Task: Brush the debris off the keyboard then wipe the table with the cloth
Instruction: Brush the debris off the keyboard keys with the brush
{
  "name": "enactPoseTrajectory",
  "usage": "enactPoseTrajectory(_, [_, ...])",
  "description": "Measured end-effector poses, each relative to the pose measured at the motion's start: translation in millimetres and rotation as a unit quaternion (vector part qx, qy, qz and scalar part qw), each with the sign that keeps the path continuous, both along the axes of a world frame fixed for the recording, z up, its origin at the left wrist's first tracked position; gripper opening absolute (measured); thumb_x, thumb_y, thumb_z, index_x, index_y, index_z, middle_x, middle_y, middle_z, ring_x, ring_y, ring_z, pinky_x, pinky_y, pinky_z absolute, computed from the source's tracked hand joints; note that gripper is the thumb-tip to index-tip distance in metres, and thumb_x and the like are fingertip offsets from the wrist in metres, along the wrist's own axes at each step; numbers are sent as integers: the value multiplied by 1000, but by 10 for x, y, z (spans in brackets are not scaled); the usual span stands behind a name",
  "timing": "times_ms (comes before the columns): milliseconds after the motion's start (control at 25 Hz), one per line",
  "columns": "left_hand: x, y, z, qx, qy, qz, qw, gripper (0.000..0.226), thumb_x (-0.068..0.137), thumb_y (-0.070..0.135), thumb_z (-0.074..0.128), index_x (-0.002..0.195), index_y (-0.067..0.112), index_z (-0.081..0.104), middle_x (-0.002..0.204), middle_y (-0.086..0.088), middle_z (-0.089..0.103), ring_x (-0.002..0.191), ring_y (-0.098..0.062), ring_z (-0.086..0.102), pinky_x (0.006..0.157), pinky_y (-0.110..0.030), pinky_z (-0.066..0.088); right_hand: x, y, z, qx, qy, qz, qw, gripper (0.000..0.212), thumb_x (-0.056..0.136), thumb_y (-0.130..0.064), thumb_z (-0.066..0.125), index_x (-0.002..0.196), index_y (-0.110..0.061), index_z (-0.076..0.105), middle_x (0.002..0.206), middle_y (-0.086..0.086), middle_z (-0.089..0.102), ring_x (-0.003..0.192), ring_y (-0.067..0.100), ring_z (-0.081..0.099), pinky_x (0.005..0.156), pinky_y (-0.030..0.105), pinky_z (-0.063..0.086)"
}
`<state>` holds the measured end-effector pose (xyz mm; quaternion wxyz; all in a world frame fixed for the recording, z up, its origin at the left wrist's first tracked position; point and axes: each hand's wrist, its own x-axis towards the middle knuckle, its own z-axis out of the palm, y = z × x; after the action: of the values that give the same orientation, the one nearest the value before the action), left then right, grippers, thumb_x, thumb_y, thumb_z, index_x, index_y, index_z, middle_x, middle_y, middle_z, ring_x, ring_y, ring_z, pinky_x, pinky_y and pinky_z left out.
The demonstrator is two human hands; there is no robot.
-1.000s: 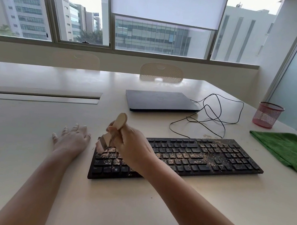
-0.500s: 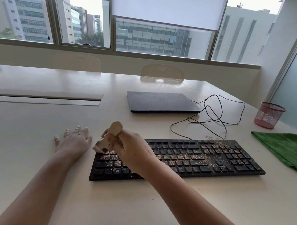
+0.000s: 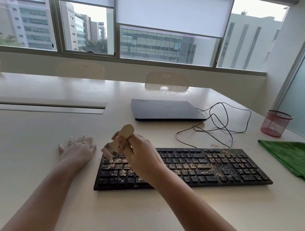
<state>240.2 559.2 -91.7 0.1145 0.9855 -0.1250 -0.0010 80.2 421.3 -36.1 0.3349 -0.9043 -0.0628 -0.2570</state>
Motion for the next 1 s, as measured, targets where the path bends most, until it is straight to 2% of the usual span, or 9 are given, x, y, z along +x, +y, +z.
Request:
enactPoseTrajectory(160, [3,3,1,2,1,0,1000,52,100,42,25,149,27,20,159,4,9,146,-26,6,115,-53,4,-5,15,15,-29,40,23,999,27,98,-26,45,118,-21,61,109,6,69,96,22,63,81,35,52])
enactPoseTrajectory(280, [10,2,0,2,4,0,1000,52,100,43,25,149,27,19,159,4,9,146,-25,5,115,-54,4,-27,-96,91,-73,61,-28,995,29,97,-33,45,120,-24,61,113,0,68,94,19,64,76,28,51])
enactPoseTrajectory(400, [13,8,-6,-3,4,1,1000,52,100,43,25,149,27,20,159,4,9,146,-26,5,115,-54,4,-2,-208,83,-6,53,-36,998,23,96,-27,50,114,-29,64,114,-3,67,88,17,64,76,34,54])
enactPoseTrajectory(480, [14,6,-8,-5,3,1,1000,52,100,43,25,149,26,20,159,4,9,146,-26,5,115,-53,3,45,-162,21,48,61,37,996,24,93,-17,53,106,-34,64,112,-1,67,78,19,62,73,44,56])
enactPoseTrajectory(560, [9,-1,-9,-8,4,2,1000,52,100,42,25,149,26,20,159,4,9,146,-26,5,115,-53,3,96,-86,-82,51,69,89,992,28,92,-12,53,101,-36,63,110,1,67,75,24,62,71,49,54])
enactPoseTrajectory(680, [11,2,-8,-6,2,1,1000,51,100,42,25,148,27,21,158,4,10,146,-26,6,115,-53,4,97,-110,-36,-3,67,63,996,19,93,-25,53,106,-32,65,112,-4,66,89,21,63,75,45,53])
enactPoseTrajectory(760, [11,3,-4,-5,2,0,1000,51,100,42,25,149,27,21,159,4,10,146,-26,6,115,-53,4,94,-214,-6,-43,60,17,997,22,94,-28,53,112,-26,66,116,-4,65,96,20,62,80,41,52])
enactPoseTrajectory(920, [12,-3,-1,-5,1,-2,1000,50,100,41,26,147,26,25,158,3,12,146,-26,7,114,-54,4,65,-192,23,44,36,36,998,23,91,-28,53,109,-24,67,113,-3,66,96,20,63,80,44,53])
enactPoseTrajectory(1000, [5,-3,3,-5,1,-2,1000,49,100,41,26,147,26,26,158,3,12,146,-26,7,114,-54,5,60,-117,5,29,40,57,997,23,91,-30,53,109,-25,67,112,-3,66,95,20,62,80,43,53])
